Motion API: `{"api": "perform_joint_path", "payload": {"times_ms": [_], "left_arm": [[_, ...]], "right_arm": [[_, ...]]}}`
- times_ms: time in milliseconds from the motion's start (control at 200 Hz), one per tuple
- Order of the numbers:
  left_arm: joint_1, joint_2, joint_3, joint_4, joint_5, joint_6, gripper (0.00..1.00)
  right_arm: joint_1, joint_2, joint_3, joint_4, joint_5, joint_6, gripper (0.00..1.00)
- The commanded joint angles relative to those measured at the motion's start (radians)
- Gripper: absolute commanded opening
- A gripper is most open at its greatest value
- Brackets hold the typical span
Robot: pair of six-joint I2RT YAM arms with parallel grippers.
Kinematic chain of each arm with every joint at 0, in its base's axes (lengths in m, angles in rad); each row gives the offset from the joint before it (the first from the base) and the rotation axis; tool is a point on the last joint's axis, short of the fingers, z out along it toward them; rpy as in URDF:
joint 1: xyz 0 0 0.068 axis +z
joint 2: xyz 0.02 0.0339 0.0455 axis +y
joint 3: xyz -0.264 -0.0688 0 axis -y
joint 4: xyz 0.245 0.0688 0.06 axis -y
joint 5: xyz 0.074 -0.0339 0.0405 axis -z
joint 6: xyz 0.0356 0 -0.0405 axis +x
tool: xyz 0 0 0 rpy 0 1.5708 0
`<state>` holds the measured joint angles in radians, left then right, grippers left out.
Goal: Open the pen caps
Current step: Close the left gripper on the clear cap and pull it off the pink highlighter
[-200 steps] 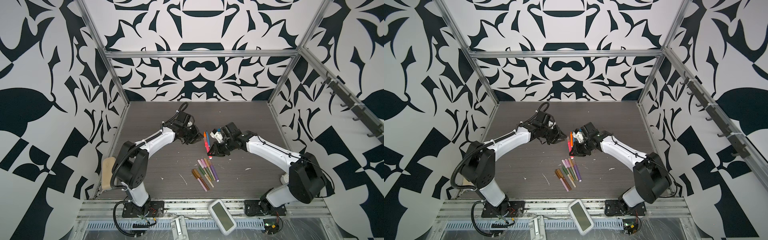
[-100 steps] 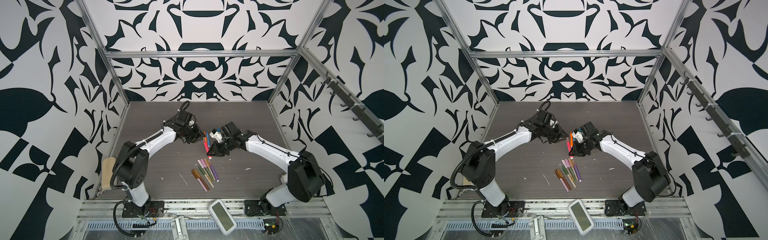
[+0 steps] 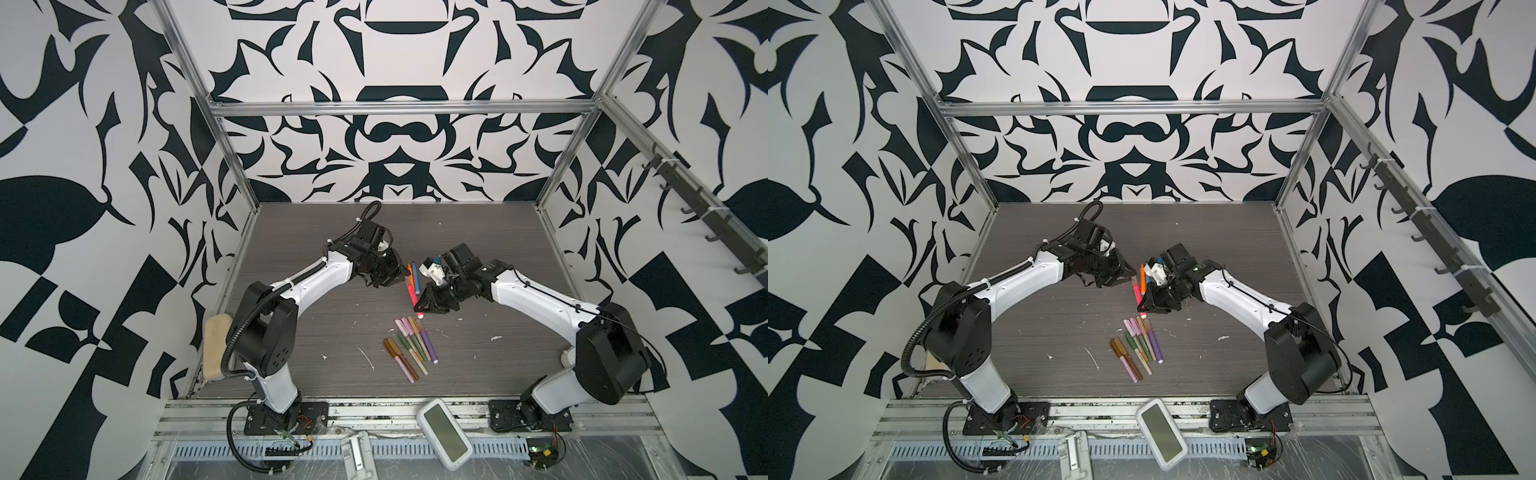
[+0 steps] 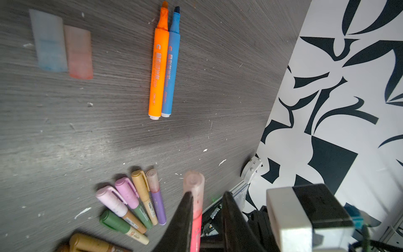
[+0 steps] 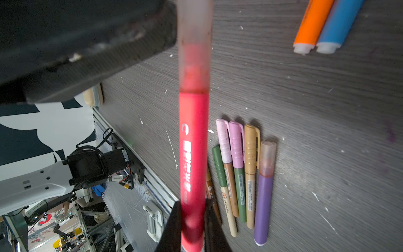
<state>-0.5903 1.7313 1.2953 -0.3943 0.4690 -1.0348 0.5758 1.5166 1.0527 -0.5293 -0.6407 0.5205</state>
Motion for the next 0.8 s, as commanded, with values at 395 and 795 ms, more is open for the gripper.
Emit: {"api": "perform_joint_path", "payload": {"times_ms": [395,795], "left_arm": [[-0.010,0.048,0.094,-0.176,-0.053,0.111,0.27],[-0.014,0.070,0.107,-0.176,-0.049,0.114,0.27]], "right_arm": [[0.001,-0.035,0.024,0.020,-0.008,-0.001,0.00],[0.002,-0.027,0.015,0.074,-0.082,0.025,0.00]]}}
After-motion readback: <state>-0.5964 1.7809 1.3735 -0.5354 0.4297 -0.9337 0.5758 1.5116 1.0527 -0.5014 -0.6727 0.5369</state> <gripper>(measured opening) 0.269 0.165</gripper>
